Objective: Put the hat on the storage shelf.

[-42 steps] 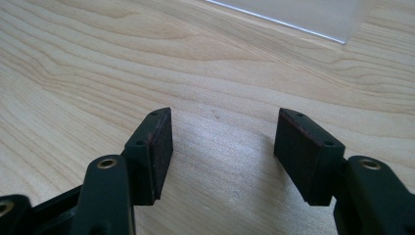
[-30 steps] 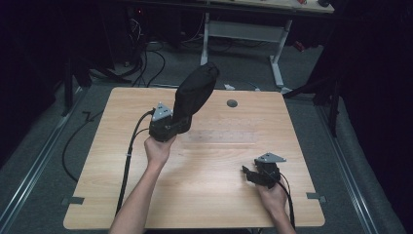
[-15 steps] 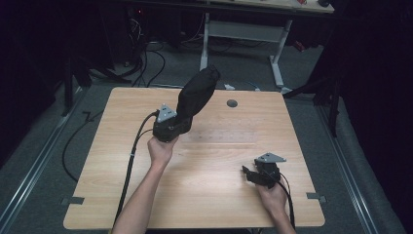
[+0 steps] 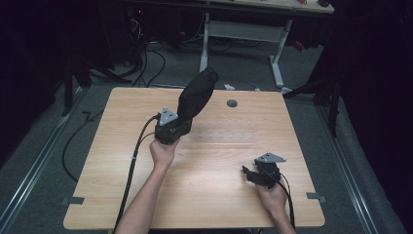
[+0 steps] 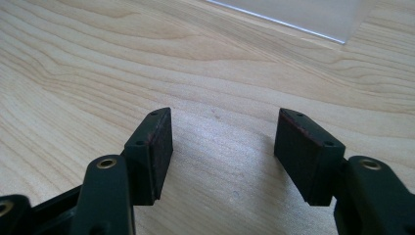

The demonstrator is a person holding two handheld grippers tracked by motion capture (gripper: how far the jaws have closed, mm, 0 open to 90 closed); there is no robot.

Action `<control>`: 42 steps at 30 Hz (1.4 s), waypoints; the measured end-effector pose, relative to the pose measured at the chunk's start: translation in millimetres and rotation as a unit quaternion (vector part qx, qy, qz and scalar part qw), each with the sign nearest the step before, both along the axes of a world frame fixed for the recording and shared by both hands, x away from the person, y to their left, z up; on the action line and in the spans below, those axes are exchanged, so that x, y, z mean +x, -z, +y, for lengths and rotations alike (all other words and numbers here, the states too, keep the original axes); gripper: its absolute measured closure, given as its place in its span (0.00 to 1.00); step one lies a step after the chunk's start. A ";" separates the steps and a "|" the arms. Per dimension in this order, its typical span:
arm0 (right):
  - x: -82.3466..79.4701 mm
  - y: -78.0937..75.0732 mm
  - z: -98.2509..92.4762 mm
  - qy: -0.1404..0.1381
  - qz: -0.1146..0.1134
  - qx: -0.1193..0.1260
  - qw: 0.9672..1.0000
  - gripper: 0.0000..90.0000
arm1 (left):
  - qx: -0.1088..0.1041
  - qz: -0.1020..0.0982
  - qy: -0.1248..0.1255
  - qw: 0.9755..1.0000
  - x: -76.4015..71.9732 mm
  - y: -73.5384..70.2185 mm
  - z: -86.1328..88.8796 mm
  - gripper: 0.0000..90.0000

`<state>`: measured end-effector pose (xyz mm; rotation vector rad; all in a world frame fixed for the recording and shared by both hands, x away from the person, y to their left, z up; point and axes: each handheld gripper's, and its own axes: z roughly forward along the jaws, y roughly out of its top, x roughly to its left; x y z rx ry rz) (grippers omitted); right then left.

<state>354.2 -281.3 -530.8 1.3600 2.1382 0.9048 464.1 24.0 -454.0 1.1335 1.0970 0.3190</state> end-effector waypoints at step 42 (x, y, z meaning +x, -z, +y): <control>0.0 0.0 0.2 0.000 0.001 0.000 1.000 0.44 | 0.038 0.048 -0.007 0.998 -14.6 29.7 -5.0 0.92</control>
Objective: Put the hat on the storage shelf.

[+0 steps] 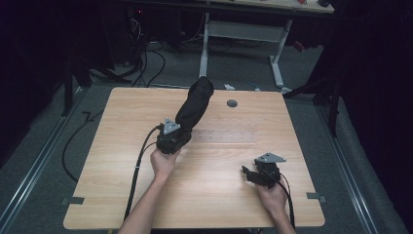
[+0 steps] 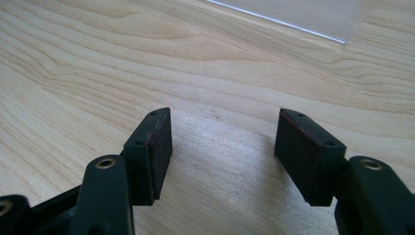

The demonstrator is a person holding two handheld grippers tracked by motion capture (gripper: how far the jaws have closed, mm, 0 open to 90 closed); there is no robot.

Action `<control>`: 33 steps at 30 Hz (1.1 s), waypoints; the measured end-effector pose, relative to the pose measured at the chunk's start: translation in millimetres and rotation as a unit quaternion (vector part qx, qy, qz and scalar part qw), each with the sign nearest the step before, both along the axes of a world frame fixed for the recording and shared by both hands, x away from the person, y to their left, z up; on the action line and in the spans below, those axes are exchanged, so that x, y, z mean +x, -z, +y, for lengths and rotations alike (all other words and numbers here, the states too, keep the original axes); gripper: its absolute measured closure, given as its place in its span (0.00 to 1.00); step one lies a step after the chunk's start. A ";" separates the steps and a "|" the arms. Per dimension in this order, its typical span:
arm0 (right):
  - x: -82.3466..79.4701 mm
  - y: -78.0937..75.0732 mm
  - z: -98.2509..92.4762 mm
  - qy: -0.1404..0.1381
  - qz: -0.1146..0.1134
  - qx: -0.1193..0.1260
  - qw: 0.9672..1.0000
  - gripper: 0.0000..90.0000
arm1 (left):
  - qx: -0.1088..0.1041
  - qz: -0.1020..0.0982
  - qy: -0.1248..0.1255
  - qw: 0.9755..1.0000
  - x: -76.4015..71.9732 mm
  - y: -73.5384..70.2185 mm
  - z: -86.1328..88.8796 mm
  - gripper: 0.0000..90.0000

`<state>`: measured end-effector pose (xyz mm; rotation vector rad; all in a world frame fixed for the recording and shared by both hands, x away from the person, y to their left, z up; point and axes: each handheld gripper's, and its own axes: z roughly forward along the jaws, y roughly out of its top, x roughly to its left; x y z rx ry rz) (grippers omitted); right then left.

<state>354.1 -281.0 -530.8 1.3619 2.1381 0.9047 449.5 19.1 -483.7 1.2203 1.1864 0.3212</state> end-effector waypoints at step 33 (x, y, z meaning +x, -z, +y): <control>0.1 0.1 -0.1 0.000 -0.001 0.000 1.000 0.44 | 0.012 0.002 0.020 1.000 -31.0 -22.3 29.7 0.46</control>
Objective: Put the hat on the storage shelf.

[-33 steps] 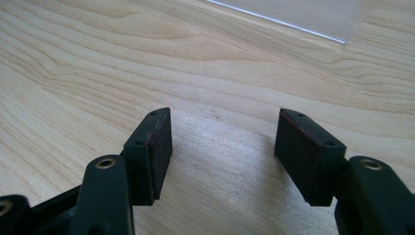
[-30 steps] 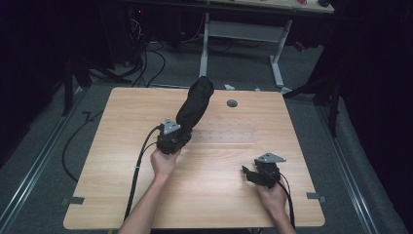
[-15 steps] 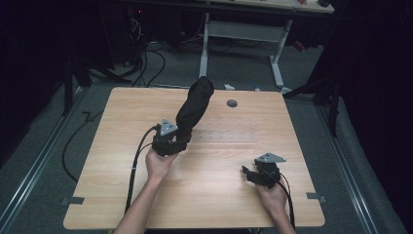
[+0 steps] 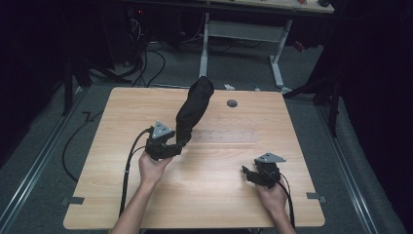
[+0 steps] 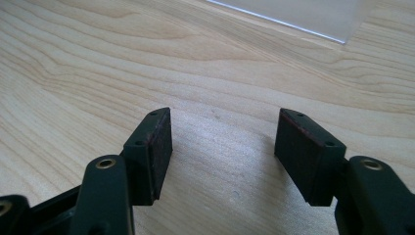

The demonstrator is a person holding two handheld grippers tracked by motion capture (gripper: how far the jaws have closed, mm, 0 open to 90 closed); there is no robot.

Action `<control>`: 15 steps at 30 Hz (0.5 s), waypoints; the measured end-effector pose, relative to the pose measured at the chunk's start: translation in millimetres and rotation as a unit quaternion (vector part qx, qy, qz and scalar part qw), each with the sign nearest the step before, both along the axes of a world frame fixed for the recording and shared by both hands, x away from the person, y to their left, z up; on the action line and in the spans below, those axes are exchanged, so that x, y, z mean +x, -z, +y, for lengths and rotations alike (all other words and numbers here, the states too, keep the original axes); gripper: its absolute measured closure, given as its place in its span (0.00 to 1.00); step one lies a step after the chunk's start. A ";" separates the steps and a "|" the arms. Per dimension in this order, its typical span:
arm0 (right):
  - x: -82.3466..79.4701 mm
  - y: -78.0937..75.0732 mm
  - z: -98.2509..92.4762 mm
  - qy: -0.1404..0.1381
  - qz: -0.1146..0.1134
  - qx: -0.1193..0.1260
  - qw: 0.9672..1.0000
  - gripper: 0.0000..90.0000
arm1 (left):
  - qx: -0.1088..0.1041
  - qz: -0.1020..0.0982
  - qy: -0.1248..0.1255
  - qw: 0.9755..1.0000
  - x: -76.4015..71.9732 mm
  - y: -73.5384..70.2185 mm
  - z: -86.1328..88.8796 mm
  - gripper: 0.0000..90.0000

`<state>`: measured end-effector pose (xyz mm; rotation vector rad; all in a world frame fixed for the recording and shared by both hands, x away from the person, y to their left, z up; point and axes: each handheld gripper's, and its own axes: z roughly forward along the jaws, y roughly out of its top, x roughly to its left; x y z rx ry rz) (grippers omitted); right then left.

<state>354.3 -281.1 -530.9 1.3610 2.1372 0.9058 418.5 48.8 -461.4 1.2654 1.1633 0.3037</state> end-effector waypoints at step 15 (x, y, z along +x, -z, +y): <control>0.0 0.0 0.0 0.000 0.000 0.000 1.000 0.44 | -0.008 -0.001 0.001 1.000 -16.4 0.2 13.7 0.46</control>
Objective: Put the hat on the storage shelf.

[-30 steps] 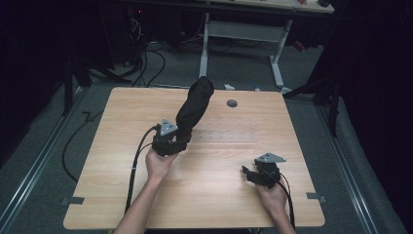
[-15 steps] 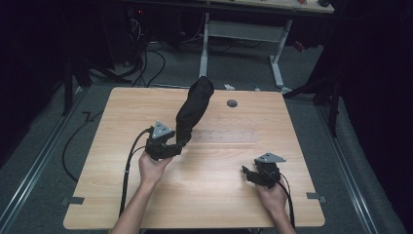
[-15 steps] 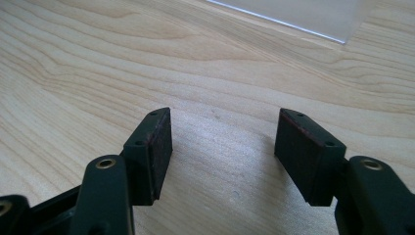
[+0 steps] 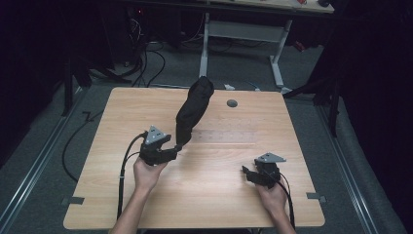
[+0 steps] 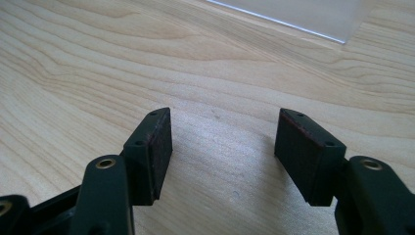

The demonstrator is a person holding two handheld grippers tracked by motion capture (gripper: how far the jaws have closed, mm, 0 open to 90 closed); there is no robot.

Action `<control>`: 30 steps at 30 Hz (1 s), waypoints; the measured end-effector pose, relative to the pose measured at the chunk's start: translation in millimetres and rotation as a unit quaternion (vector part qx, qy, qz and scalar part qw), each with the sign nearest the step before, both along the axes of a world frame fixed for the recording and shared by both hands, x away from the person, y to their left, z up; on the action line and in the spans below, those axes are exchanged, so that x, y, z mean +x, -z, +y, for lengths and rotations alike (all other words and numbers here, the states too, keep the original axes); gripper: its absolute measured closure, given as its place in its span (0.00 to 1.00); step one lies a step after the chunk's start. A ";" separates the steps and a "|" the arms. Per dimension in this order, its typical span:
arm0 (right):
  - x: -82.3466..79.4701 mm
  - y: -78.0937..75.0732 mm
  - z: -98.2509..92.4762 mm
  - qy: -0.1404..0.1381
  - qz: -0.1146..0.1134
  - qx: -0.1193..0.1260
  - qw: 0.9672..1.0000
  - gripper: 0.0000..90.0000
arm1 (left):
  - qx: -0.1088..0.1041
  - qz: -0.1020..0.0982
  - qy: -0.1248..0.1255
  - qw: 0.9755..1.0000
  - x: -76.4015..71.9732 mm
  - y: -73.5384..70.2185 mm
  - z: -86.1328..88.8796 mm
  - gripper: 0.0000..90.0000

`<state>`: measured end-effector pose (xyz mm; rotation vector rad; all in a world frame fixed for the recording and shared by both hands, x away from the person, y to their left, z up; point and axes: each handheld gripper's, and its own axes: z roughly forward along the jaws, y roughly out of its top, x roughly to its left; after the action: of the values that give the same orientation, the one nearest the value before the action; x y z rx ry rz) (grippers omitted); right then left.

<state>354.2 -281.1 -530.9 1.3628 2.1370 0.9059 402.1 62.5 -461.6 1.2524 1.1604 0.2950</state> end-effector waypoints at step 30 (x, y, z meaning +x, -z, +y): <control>0.1 0.1 -0.1 -0.003 0.000 -0.001 1.000 0.42 | -0.008 0.027 -0.015 0.999 -31.8 21.1 26.9 0.43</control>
<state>354.4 -281.2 -531.0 1.3551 2.1427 0.9059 370.3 89.4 -482.7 1.2369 1.2269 0.2748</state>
